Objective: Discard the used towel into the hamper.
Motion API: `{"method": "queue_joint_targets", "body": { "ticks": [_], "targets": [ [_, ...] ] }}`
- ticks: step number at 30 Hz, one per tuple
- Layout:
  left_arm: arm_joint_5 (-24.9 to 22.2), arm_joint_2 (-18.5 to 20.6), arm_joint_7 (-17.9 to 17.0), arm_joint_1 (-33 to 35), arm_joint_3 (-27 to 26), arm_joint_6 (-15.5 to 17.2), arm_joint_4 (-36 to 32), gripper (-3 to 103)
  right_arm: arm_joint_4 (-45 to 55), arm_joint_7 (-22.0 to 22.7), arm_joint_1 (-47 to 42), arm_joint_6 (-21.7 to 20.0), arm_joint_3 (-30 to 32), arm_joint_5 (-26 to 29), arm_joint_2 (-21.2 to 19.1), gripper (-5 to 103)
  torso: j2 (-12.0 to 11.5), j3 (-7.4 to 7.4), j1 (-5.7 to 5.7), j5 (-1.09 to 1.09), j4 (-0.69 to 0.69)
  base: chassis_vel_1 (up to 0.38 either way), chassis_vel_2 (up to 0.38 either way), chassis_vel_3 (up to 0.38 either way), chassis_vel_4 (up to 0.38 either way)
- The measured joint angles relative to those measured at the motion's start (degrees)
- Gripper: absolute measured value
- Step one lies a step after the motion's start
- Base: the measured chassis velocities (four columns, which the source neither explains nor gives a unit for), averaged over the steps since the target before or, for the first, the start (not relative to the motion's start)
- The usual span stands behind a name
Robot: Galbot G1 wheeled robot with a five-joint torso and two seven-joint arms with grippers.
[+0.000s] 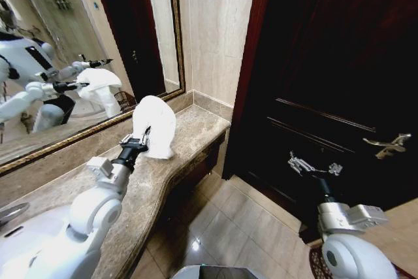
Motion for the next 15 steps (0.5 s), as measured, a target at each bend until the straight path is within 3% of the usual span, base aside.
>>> {"method": "queue_joint_targets", "body": {
  "ticks": [6,9,15],
  "targets": [
    [2.0,-2.5,1.4,3.1,-0.6,-1.9,-0.5,16,0.0,-0.1,0.1,0.1,0.2,0.0,-0.8,100,0.0,0.0,0.0,-0.01,0.01,0.0,0.0,0.0,0.0],
    [3.1,-4.3,5.3,6.4,-2.4,-5.5,-0.5,16,0.5,-0.3,-0.3,-1.0,0.4,-0.1,-1.5,100,0.0,0.0,0.0,0.0,0.02,0.0,0.0,0.0,0.0],
    [3.6,-5.5,7.5,8.0,-3.7,-6.4,-1.0,16,0.6,-0.4,-0.2,-1.4,0.2,-0.3,-2.0,100,0.0,0.0,0.0,0.0,0.02,0.0,0.0,0.0,0.0]
  ]
}}
